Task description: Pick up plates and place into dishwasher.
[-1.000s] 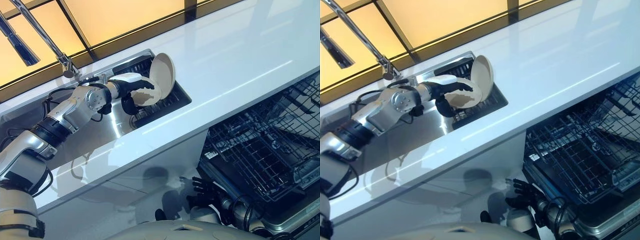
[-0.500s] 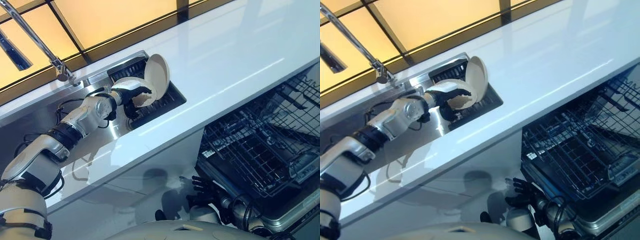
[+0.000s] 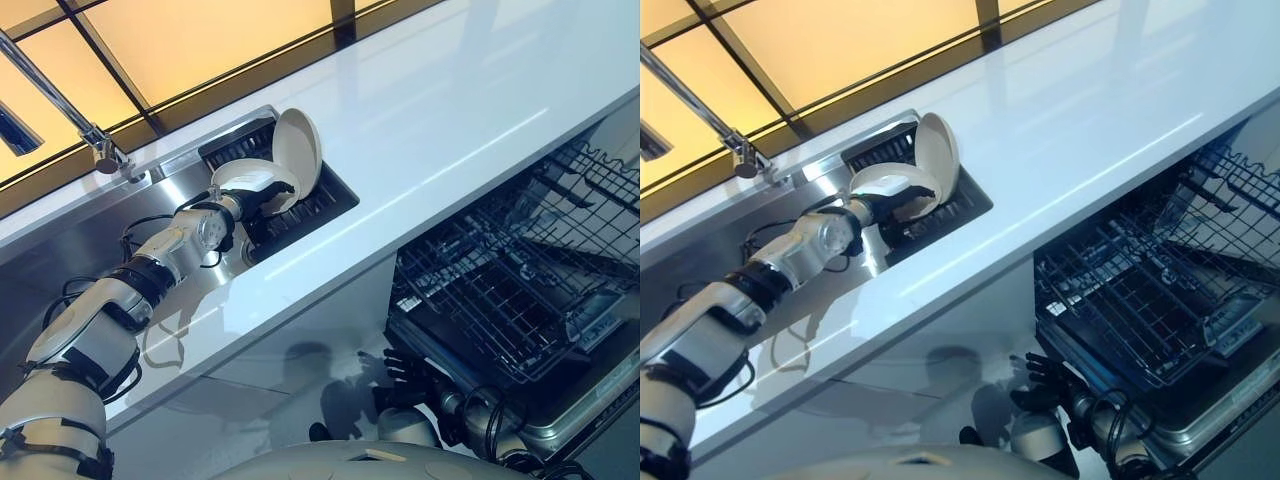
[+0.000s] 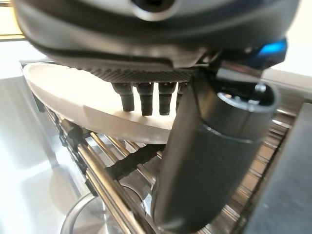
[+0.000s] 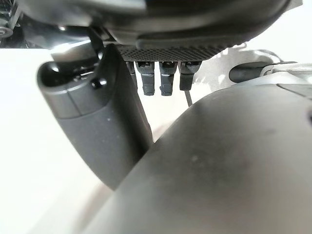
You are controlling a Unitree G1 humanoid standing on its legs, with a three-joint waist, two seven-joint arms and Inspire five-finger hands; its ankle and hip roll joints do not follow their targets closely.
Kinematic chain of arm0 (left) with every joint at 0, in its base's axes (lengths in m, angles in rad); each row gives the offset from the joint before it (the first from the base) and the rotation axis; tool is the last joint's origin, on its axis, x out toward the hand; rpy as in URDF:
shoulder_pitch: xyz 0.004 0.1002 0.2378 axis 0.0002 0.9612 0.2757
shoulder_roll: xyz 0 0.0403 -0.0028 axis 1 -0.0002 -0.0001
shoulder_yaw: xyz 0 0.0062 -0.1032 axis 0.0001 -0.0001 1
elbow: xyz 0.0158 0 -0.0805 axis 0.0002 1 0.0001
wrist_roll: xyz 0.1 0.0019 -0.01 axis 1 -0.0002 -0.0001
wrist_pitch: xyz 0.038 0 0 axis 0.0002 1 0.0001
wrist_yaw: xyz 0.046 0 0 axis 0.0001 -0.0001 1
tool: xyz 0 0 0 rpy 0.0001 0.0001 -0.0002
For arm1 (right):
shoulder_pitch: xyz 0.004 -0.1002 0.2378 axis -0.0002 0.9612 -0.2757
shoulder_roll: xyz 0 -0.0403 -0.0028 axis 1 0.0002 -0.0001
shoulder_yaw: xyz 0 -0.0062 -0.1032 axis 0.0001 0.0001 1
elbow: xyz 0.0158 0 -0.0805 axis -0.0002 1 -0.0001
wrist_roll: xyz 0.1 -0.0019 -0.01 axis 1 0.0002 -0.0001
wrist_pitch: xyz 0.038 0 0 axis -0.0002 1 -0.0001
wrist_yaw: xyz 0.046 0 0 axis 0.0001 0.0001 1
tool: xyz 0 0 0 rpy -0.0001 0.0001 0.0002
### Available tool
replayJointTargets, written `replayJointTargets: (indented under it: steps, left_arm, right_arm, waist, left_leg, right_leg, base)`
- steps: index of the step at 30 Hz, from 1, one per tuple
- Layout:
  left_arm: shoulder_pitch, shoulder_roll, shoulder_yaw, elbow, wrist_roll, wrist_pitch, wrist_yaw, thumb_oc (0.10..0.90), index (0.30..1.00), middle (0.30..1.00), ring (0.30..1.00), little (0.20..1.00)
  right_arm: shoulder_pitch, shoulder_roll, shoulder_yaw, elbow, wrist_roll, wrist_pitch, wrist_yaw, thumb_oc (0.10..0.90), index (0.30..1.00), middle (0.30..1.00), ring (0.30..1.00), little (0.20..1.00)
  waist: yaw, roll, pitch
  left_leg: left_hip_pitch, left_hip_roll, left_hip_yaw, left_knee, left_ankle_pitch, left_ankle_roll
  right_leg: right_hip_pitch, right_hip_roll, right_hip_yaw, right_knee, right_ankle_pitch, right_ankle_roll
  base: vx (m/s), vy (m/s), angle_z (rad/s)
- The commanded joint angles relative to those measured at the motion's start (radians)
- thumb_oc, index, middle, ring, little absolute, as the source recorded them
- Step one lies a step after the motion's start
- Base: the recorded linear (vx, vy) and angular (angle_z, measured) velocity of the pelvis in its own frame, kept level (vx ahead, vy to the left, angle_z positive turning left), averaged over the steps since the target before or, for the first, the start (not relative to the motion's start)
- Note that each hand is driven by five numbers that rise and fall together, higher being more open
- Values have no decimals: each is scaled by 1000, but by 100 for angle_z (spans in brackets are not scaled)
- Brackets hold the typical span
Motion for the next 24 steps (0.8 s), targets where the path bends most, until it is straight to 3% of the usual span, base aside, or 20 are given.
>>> replayJointTargets:
  steps: [1,2,4,5,6,24]
  left_arm:
    - [-112,2,57,96,70,13,69,405,561,561,561,505]
    - [-117,0,55,104,79,19,77,388,547,547,547,488]
    - [-124,4,50,117,88,29,85,240,420,420,420,340]
    - [-126,6,48,125,99,31,86,119,316,316,316,219]
    - [-128,8,49,139,112,29,90,100,300,300,300,200]
    - [-170,89,10,157,175,15,179,100,300,300,300,200]
  right_arm:
    - [-1,-14,14,-50,-32,-51,13,800,900,900,900,900]
    - [-2,-12,16,-48,-35,-53,11,800,900,900,900,900]
    - [0,-16,19,-52,-37,-53,11,800,900,900,900,900]
    - [1,-16,19,-53,-39,-54,11,800,900,900,900,900]
    - [2,-17,20,-55,-40,-54,10,800,900,900,900,900]
    - [0,-28,22,-63,-51,-74,-27,800,900,900,900,900]
  waist:
    - [1,-7,-21]
    - [0,-7,-21]
    - [-1,-7,-21]
    - [-2,-7,-20]
    - [-2,-9,-20]
    - [6,-1,-24]
  left_leg:
    - [11,-27,30,59,-138,23]
    - [10,-27,30,59,-138,22]
    - [9,-26,32,61,-138,22]
    - [9,-26,32,61,-138,22]
    - [9,-26,33,61,-138,21]
    - [8,-25,28,59,-133,15]
  right_leg:
    - [-63,2,-32,97,-63,108]
    - [-64,2,-32,97,-62,108]
    - [-64,2,-32,98,-62,109]
    - [-64,1,-33,98,-62,109]
    - [-64,1,-33,98,-62,109]
    - [-57,-1,-40,88,-59,111]
  base:
    - [0,0,0]
    - [0,0,0]
    - [2,-2,-2]
    - [2,-6,-4]
    - [1,-6,-3]
    - [0,0,0]
